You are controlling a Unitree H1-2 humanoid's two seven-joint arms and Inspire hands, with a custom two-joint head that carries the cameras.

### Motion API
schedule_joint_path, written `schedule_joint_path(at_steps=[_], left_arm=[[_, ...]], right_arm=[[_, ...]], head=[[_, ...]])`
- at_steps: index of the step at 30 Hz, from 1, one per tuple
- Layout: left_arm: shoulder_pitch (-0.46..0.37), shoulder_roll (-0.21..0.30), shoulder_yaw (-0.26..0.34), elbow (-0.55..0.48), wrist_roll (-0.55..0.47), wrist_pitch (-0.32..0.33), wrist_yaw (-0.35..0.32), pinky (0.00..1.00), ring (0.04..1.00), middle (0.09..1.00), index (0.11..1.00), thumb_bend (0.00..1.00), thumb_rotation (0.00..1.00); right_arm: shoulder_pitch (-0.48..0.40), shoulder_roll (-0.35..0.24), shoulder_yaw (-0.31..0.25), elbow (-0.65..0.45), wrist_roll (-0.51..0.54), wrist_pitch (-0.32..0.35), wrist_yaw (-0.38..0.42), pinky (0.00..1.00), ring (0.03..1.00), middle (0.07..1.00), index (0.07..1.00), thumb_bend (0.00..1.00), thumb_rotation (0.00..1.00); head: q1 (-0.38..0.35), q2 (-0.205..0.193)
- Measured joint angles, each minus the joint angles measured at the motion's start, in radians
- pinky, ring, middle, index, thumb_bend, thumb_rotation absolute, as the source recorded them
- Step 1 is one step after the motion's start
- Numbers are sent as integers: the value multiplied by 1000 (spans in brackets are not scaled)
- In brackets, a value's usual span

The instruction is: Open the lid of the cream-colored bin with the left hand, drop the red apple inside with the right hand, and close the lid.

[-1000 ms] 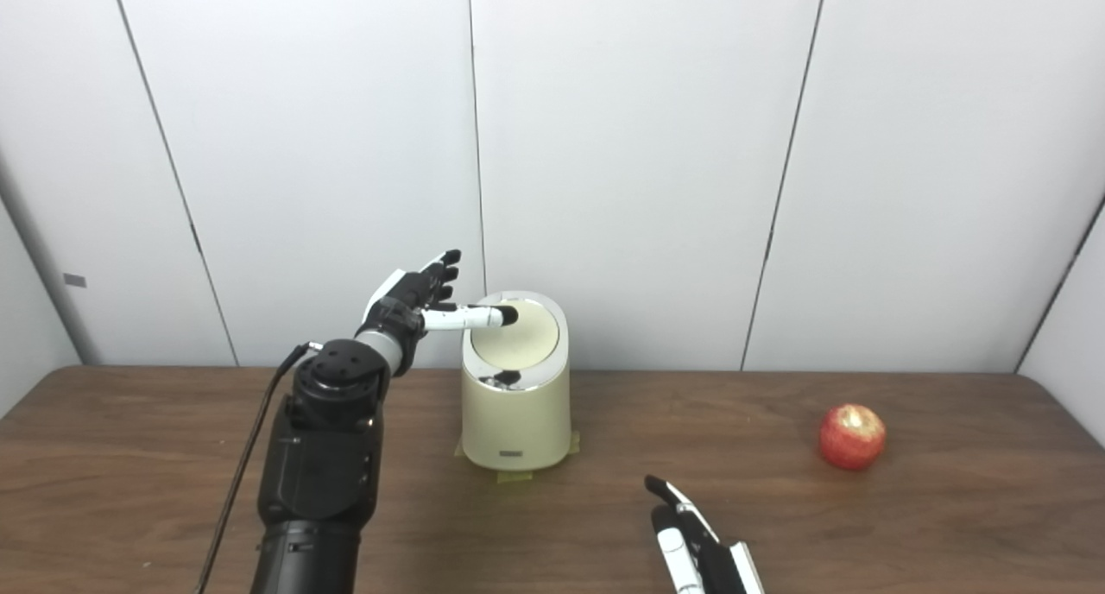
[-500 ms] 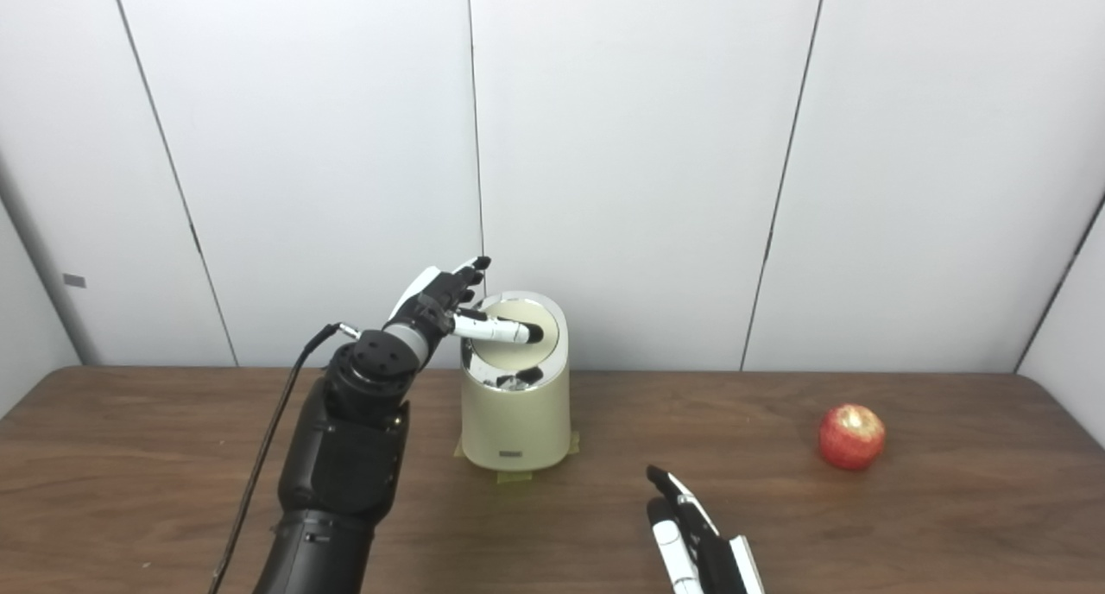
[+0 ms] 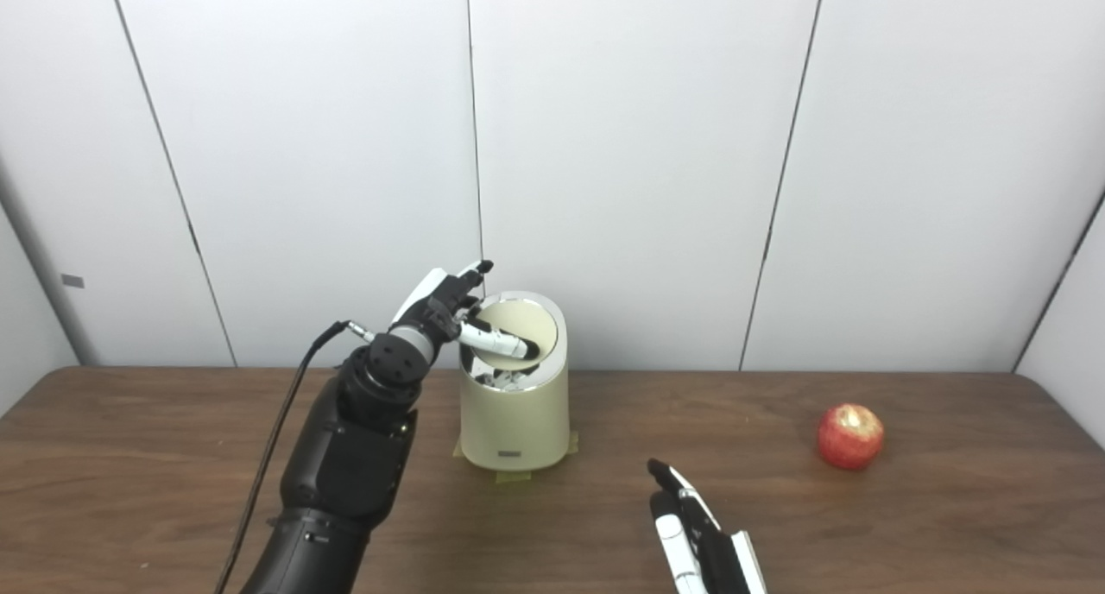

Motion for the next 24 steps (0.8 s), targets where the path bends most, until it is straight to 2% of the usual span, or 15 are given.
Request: schedule_joint_path(at_steps=[3, 7, 18, 22, 24], left_arm=[[0, 3, -6, 1, -6, 0, 2, 874, 962, 1000, 1000, 805, 36], [0, 6, -9, 6, -8, 0, 8, 933, 985, 1000, 1000, 795, 37], [-1, 27, -22, 25, -40, 0, 39, 909, 969, 1000, 1000, 809, 32], [-1, 34, -46, 25, -37, 0, 41, 829, 914, 981, 999, 811, 9], [0, 34, -48, 25, -35, 0, 41, 850, 913, 975, 997, 813, 2]], right_arm=[[0, 0, 0, -1, 1, 3, 0, 911, 940, 928, 871, 463, 985], [0, -1, 1, -2, 0, 7, 1, 904, 939, 927, 868, 474, 989], [0, -1, 1, -2, 3, 12, 2, 910, 943, 929, 869, 475, 982], [0, -1, 1, -7, 5, 20, 3, 907, 940, 925, 865, 475, 990], [0, 0, 2, -14, 5, 26, 3, 912, 943, 927, 865, 476, 990]], head=[[2, 2], [2, 2], [0, 6], [0, 8], [0, 8]])
